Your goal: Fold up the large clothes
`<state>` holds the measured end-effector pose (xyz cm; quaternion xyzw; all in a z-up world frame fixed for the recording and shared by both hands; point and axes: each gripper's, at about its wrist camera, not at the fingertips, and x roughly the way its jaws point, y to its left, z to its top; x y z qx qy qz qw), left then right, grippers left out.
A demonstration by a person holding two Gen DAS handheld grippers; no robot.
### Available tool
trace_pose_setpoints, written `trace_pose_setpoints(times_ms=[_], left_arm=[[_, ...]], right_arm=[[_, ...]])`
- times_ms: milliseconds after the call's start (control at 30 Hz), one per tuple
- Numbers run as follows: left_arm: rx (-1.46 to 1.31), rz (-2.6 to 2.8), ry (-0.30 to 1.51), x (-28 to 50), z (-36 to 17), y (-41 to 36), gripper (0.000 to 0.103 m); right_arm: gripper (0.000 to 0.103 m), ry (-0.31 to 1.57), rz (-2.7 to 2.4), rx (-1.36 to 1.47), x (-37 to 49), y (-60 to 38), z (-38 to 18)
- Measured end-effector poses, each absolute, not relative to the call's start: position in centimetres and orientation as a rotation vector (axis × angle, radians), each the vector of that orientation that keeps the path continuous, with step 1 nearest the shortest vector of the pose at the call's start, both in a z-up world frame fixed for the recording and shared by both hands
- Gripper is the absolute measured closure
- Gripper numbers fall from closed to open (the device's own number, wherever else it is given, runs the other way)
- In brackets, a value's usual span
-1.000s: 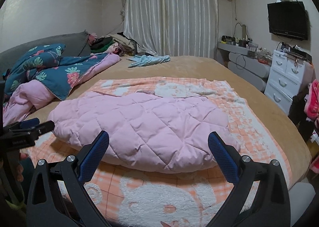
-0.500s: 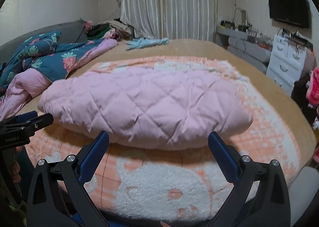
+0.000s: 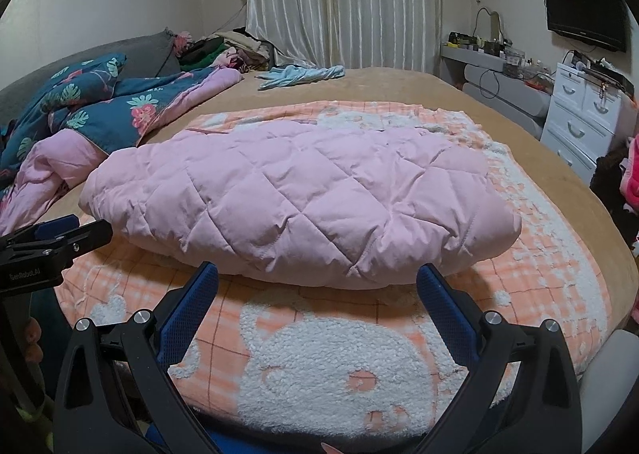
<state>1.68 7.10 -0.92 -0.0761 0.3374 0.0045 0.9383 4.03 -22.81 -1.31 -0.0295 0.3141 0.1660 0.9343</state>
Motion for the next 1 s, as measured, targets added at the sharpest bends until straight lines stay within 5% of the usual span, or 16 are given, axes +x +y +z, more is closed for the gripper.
trace_pose_setpoints(times_ms=[1000], left_arm=[[-0.147, 0.012, 0.689, 1.53, -0.66, 7.00, 0.009]], right_arm=[[0.004, 0.636, 0.343, -0.064, 3.91, -22.81, -0.91]])
